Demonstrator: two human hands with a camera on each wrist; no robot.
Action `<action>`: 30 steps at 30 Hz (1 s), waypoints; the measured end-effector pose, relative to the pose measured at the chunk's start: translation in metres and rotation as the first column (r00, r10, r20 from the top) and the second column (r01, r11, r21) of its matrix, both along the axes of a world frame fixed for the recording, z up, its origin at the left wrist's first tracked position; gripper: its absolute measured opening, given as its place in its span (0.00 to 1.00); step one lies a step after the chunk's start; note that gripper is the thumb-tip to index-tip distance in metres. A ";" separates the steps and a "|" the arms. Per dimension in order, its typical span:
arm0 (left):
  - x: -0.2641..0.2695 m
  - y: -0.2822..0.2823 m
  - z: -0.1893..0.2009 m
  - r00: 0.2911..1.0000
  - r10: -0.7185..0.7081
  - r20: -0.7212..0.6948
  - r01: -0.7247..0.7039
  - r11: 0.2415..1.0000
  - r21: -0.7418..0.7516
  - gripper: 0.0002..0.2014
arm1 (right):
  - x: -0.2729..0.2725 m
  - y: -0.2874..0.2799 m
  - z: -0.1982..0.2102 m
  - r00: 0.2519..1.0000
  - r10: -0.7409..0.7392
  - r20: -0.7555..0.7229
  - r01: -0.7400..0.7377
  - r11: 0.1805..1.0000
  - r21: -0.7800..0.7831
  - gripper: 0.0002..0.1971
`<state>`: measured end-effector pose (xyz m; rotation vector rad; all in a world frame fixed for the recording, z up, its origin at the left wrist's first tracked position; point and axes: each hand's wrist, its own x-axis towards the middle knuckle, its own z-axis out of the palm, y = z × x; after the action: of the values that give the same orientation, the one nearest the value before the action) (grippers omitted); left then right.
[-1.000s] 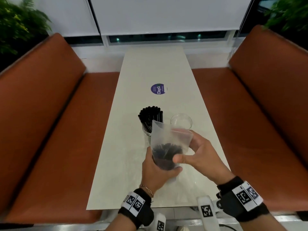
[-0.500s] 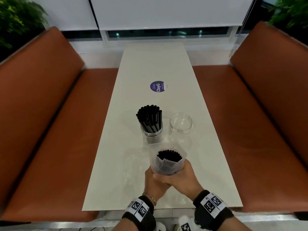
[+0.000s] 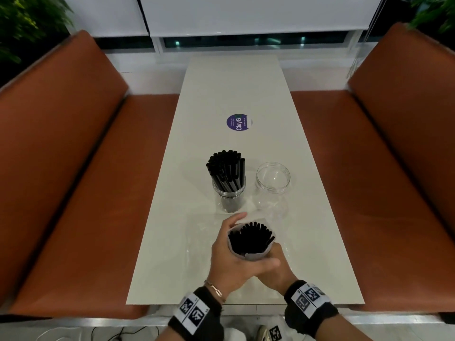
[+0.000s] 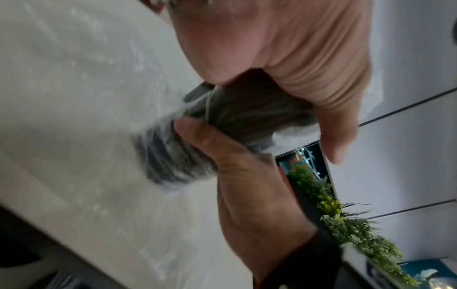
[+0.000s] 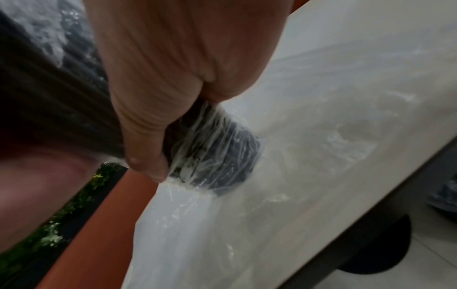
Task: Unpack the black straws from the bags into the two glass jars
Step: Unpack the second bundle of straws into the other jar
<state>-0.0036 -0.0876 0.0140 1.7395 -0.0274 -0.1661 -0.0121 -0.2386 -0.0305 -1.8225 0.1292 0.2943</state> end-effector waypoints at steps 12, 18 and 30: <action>-0.003 -0.024 -0.032 0.978 0.149 -0.143 -0.133 0.984 0.120 0.26 | -0.016 -0.014 -0.011 0.997 0.068 -0.039 -0.073 0.989 -0.131 0.31; -0.001 -0.027 -0.043 0.973 0.160 -0.166 -0.138 0.981 0.138 0.26 | -0.012 -0.051 0.023 0.973 0.229 -0.003 -0.223 0.943 -0.248 0.49; 0.025 -0.021 0.033 0.992 0.126 0.004 -0.122 0.958 0.258 0.25 | 0.098 -0.083 0.098 0.965 0.002 0.261 0.132 0.861 -0.492 0.50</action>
<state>0.0211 -0.1084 0.0474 1.9940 0.1174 -0.0907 0.0863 -0.3218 0.0680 -2.3583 0.0936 -0.0350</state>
